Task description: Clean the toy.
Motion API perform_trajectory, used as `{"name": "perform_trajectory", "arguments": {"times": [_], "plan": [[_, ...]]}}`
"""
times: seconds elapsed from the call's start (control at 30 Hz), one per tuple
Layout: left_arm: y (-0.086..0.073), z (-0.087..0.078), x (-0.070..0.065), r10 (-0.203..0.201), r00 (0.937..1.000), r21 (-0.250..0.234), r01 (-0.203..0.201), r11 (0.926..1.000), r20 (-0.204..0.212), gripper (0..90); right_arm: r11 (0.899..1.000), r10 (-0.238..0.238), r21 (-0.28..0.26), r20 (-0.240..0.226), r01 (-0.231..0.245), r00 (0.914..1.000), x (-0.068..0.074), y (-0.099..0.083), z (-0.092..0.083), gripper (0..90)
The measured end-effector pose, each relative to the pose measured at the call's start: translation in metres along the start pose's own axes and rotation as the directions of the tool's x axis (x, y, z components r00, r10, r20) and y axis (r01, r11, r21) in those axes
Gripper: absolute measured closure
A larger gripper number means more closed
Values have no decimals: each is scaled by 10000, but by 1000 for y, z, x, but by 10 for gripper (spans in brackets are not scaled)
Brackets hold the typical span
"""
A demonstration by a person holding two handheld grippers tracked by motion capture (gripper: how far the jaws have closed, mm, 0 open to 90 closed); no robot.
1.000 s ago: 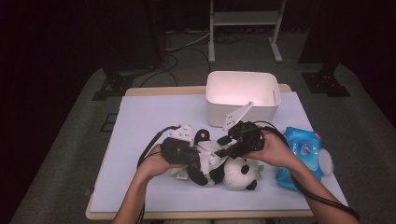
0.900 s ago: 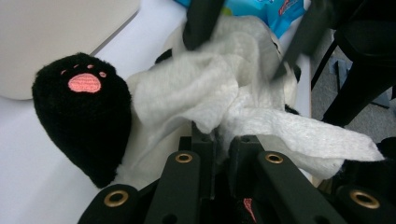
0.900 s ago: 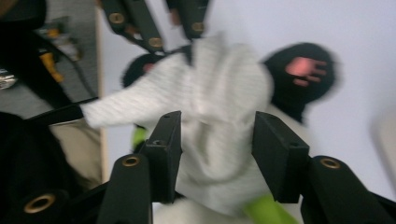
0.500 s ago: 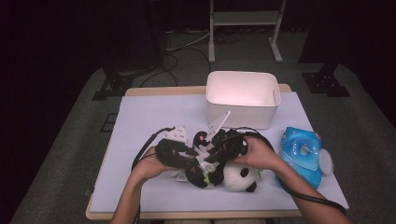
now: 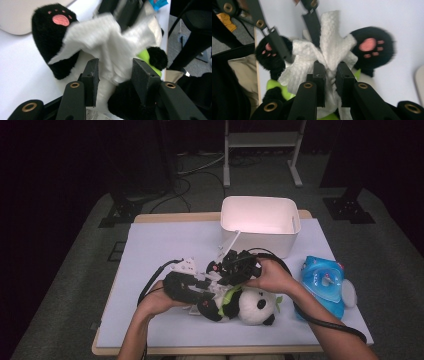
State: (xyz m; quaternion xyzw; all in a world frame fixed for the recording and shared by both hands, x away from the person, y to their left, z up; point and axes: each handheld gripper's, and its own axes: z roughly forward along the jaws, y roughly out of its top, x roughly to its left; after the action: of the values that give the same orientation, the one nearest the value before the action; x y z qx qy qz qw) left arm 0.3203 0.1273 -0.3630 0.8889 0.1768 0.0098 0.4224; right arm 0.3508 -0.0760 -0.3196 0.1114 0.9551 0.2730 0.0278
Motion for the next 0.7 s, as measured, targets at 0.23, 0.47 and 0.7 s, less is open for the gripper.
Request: {"name": "perform_trajectory", "arguments": {"times": [0.23,0.47,0.7], "plan": [[-2,3,-1,-3,9999,60,2,10000,126,560,9995,306,-108,230,-304,9993,-12,-2,-13,795],[-1,2,-2,-59,9997,-3,59,10000,220,525,9993,351,-128,26,-350,9994,-14,3,-14,799],[-2,2,0,-99,9999,95,100,9999,-110,459,9997,240,-52,142,-240,9996,-10,6,-16,800]]}}
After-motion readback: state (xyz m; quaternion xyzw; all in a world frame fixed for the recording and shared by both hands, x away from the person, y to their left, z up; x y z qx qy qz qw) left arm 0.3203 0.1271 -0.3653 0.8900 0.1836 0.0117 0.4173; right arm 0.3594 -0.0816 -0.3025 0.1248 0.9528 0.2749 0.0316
